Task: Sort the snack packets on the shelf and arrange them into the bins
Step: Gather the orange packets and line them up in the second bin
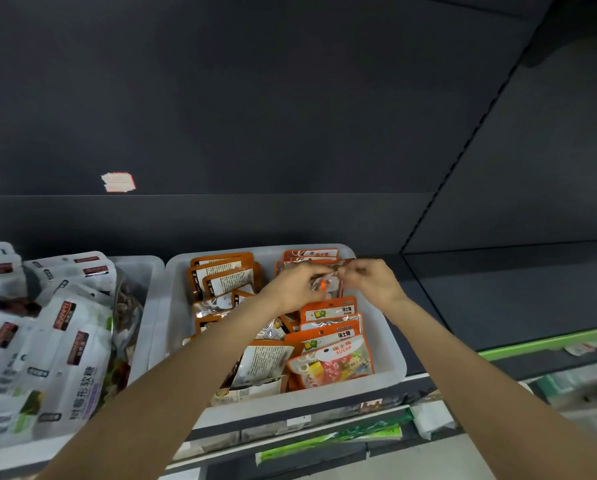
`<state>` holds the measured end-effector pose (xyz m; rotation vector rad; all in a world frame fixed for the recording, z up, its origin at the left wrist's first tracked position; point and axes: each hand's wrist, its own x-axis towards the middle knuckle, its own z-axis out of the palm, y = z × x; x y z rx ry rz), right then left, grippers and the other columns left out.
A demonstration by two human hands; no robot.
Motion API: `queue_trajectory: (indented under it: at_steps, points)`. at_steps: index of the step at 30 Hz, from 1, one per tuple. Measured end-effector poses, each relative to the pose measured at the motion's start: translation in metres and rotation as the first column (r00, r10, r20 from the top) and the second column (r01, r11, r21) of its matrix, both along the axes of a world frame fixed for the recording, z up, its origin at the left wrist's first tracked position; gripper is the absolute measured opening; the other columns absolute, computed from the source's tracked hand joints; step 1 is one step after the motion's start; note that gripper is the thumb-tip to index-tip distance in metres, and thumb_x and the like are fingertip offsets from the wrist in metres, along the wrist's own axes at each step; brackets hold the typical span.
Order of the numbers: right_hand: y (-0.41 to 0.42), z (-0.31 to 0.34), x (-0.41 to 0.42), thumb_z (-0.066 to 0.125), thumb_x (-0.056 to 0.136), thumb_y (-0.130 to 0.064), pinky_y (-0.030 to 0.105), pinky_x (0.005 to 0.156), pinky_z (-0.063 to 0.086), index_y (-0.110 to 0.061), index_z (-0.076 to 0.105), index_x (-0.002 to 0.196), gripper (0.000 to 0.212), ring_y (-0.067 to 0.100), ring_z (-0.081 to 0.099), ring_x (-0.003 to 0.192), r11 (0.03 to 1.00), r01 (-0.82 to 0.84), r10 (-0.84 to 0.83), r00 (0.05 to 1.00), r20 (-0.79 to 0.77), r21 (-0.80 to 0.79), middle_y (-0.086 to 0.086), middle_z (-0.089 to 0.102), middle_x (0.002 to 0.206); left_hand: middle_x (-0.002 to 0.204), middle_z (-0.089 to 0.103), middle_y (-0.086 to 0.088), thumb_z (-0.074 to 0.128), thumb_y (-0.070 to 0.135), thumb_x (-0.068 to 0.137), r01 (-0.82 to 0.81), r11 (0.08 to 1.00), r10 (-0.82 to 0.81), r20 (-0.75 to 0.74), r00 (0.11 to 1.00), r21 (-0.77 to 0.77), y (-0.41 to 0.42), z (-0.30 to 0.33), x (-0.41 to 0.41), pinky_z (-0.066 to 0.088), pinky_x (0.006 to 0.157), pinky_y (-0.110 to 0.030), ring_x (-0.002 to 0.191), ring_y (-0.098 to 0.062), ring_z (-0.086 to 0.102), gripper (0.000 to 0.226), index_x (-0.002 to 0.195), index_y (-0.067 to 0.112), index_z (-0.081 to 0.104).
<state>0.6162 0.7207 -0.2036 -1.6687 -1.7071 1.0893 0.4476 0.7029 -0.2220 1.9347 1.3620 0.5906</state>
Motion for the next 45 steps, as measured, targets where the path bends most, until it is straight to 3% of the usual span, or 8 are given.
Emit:
queue_trajectory:
  at_steps: [5, 10, 16, 21, 29, 33, 40, 45]
  points:
    - [-0.003, -0.009, 0.007, 0.061, 0.09, -0.018, 0.032, 0.092, 0.046, -0.015, 0.045, 0.135, 0.048, 0.025, 0.051, 0.12, 0.985, -0.092, 0.052, 0.964, 0.26, 0.145, 0.009, 0.052, 0.131, 0.132, 0.053, -0.002, 0.062, 0.022, 0.09, -0.126, 0.989, 0.135, 0.123, 0.983, -0.077, -0.002, 0.001, -0.034, 0.054, 0.081, -0.023, 0.108, -0.013, 0.058, 0.042, 0.131, 0.024, 0.053]
    - [-0.007, -0.017, 0.002, 0.057, 0.093, -0.016, 0.026, 0.08, 0.054, -0.011, 0.064, 0.105, 0.014, 0.02, 0.066, 0.1, 0.99, -0.116, 0.095, 0.971, 0.219, 0.085, 0.007, 0.068, 0.109, 0.133, 0.053, -0.005, 0.058, 0.021, 0.093, -0.199, 0.965, 0.225, 0.152, 0.962, -0.169, -0.001, 0.0, -0.037, 0.058, 0.077, -0.027, 0.108, -0.018, 0.061, 0.035, 0.127, 0.023, 0.056]
    - [-0.009, -0.022, -0.001, 0.054, 0.095, -0.015, 0.031, 0.091, 0.049, -0.012, 0.055, 0.126, 0.031, 0.022, 0.06, 0.113, 0.978, -0.197, 0.207, 0.879, 0.43, -0.069, 0.006, 0.061, 0.124, 0.129, 0.057, -0.005, 0.06, 0.022, 0.092, -0.317, 0.948, 0.315, -0.104, 0.943, 0.0, 0.007, -0.005, -0.023, 0.052, 0.091, -0.033, 0.113, -0.022, 0.058, 0.034, 0.126, 0.021, 0.057]
    - [-0.005, -0.025, 0.002, 0.051, 0.096, -0.016, 0.036, 0.087, 0.055, -0.017, 0.053, 0.118, 0.022, 0.021, 0.064, 0.102, 0.982, -0.185, 0.182, 0.837, 0.516, -0.046, 0.005, 0.064, 0.117, 0.115, 0.065, -0.001, 0.057, 0.013, 0.094, -0.42, 0.887, 0.454, -0.197, 0.869, 0.19, 0.011, -0.007, -0.02, 0.055, 0.077, -0.027, 0.098, -0.019, 0.064, 0.02, 0.11, 0.023, 0.063]
    - [-0.004, -0.025, 0.003, 0.058, 0.093, -0.02, 0.032, 0.096, 0.048, -0.025, 0.056, 0.127, 0.035, 0.019, 0.056, 0.115, 0.939, -0.34, 0.306, 0.764, 0.568, -0.048, 0.002, 0.054, 0.13, 0.117, 0.065, -0.004, 0.054, 0.011, 0.095, -0.434, 0.896, 0.432, 0.05, 0.901, 0.087, 0.013, -0.016, -0.004, 0.045, 0.095, -0.025, 0.11, -0.019, 0.06, 0.017, 0.107, 0.013, 0.066]
    - [-0.003, -0.02, 0.002, 0.058, 0.092, -0.023, 0.032, 0.085, 0.052, -0.019, 0.064, 0.095, 0.008, 0.018, 0.058, 0.103, 0.93, -0.365, 0.288, 0.676, 0.678, -0.031, 0.001, 0.056, 0.12, 0.126, 0.06, -0.004, 0.057, 0.02, 0.093, -0.293, 0.956, 0.293, -0.095, 0.951, 0.013, 0.007, -0.025, -0.026, 0.049, 0.098, -0.035, 0.114, -0.02, 0.058, 0.03, 0.123, 0.021, 0.058]
    - [-0.013, -0.013, 0.001, 0.045, 0.098, -0.031, 0.029, 0.066, 0.05, -0.022, 0.059, 0.102, 0.017, 0.019, 0.064, 0.084, 0.957, -0.265, 0.077, 0.635, 0.769, 0.123, 0.0, 0.067, 0.098, 0.144, 0.042, 0.001, 0.06, 0.069, 0.073, -0.057, 0.979, -0.039, -0.448, 0.893, -0.198, -0.023, -0.018, -0.058, 0.035, 0.108, -0.04, 0.131, -0.021, 0.04, 0.083, 0.141, 0.025, 0.04]
    - [-0.023, -0.013, -0.007, 0.044, 0.099, -0.029, 0.034, 0.072, 0.056, -0.02, 0.058, 0.106, 0.018, 0.02, 0.065, 0.085, 0.962, -0.234, 0.054, 0.664, 0.746, 0.138, 0.002, 0.068, 0.101, 0.141, 0.044, -0.004, 0.063, 0.052, 0.082, -0.003, 0.998, -0.033, -0.641, 0.766, -0.055, -0.031, -0.023, -0.063, 0.031, 0.11, -0.041, 0.132, -0.023, 0.038, 0.065, 0.139, 0.026, 0.043]
